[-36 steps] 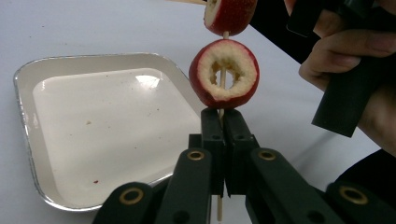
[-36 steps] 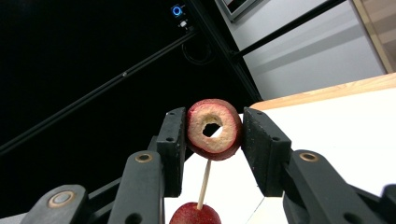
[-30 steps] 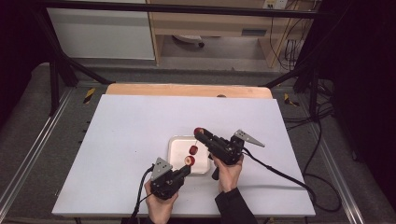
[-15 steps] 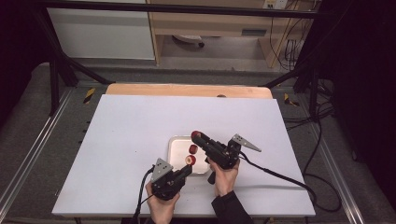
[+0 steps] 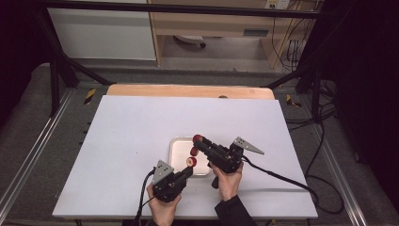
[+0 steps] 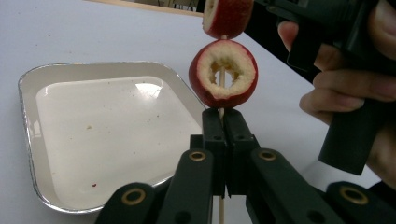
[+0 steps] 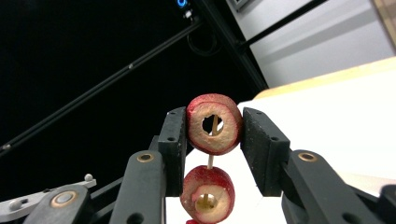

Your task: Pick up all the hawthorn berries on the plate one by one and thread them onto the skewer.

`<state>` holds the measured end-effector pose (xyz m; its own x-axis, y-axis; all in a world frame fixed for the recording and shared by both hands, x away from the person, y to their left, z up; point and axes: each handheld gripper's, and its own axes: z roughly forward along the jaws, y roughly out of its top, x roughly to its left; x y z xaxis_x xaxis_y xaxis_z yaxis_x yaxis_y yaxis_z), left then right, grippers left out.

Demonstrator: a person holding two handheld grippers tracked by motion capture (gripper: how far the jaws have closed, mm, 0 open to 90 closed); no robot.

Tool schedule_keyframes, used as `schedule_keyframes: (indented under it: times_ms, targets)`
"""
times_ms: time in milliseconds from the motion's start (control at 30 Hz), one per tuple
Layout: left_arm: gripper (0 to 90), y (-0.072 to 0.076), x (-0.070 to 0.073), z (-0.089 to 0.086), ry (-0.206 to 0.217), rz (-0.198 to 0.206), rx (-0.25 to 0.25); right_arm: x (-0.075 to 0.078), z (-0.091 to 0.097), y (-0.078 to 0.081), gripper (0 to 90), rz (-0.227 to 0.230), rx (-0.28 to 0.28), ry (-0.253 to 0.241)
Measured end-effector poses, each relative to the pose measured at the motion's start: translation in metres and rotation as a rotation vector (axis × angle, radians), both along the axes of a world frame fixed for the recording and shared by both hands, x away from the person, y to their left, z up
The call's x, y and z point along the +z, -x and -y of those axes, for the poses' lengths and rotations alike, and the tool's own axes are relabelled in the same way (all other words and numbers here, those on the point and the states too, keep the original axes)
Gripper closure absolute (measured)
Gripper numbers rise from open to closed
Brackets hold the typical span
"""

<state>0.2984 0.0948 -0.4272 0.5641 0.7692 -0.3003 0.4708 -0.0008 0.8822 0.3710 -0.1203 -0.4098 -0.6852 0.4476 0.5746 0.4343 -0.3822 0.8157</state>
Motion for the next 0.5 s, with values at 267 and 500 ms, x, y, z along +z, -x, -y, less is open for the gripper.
schedule_keyframes:
  times_ms: [267, 500]
  targets:
    - [89.4, -0.001, -0.004, 0.002, -0.029, 0.008, -0.028, -0.001, 0.002, -0.001, 62.3, -0.025, 0.024, 0.044]
    - [89.2, -0.007, -0.001, -0.010, -0.029, 0.007, -0.018, 0.009, 0.008, -0.008, 42.0, -0.001, 0.028, 0.152]
